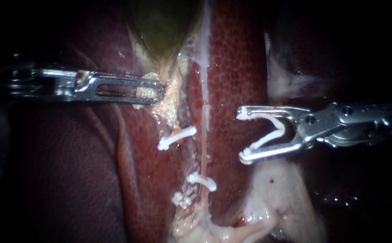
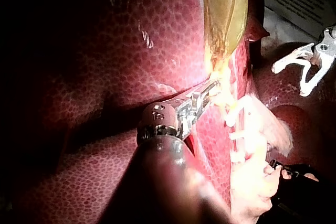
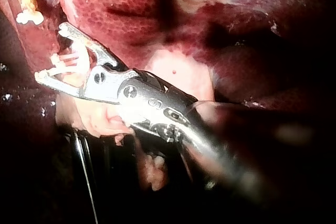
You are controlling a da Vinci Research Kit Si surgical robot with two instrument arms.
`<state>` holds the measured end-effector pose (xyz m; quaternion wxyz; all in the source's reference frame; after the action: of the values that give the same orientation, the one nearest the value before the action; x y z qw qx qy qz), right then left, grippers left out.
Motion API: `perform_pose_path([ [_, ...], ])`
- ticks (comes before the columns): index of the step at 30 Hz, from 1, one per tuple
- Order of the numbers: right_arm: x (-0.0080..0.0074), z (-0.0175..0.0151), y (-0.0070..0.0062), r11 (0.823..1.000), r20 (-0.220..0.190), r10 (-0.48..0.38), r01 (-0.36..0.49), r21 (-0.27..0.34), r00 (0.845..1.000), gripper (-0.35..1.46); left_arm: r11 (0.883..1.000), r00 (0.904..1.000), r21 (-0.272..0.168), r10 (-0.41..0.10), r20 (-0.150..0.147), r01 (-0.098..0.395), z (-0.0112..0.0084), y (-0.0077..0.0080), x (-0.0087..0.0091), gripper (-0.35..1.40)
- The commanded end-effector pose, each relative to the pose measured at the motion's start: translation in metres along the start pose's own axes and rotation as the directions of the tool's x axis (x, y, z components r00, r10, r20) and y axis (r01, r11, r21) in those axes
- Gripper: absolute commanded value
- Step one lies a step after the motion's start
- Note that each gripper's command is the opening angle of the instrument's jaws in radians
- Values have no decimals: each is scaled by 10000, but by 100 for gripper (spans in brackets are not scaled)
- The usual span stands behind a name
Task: Clipping second clip right tube
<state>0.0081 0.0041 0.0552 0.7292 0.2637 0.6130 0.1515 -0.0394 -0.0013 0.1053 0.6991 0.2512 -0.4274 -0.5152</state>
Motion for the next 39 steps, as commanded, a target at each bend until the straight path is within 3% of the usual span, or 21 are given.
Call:
perform_pose_path([
  [1,1,0,0,10000,0,0,0,-5,10000,60,10000,10000,2,0,0,0,0,0,0,-35],
  [8,0,0,0,10000,0,-2,2,-4,10000,60,10000,10000,40,-18,-31,18,-10,-3,-2,-35],
  [13,0,1,0,10000,0,-3,3,-7,10000,60,9999,9999,54,-105,-105,106,-33,-9,-19,-35],
  [22,0,1,0,10000,0,-5,5,-8,10000,60,9994,9987,-30,-335,390,337,-82,-11,-50,-35],
  [30,-2,3,-1,10000,2,-20,20,-10,10000,60,9995,9984,-55,-317,463,320,-89,-13,-53,-35],
  [34,-12,9,-2,10000,221,-87,87,5,9997,59,9995,9984,-57,-315,464,318,-89,-13,-53,-35],
  [39,-44,26,1,9999,629,-152,147,89,9979,59,9995,9984,-58,-314,465,317,-89,-13,-53,-35],
])
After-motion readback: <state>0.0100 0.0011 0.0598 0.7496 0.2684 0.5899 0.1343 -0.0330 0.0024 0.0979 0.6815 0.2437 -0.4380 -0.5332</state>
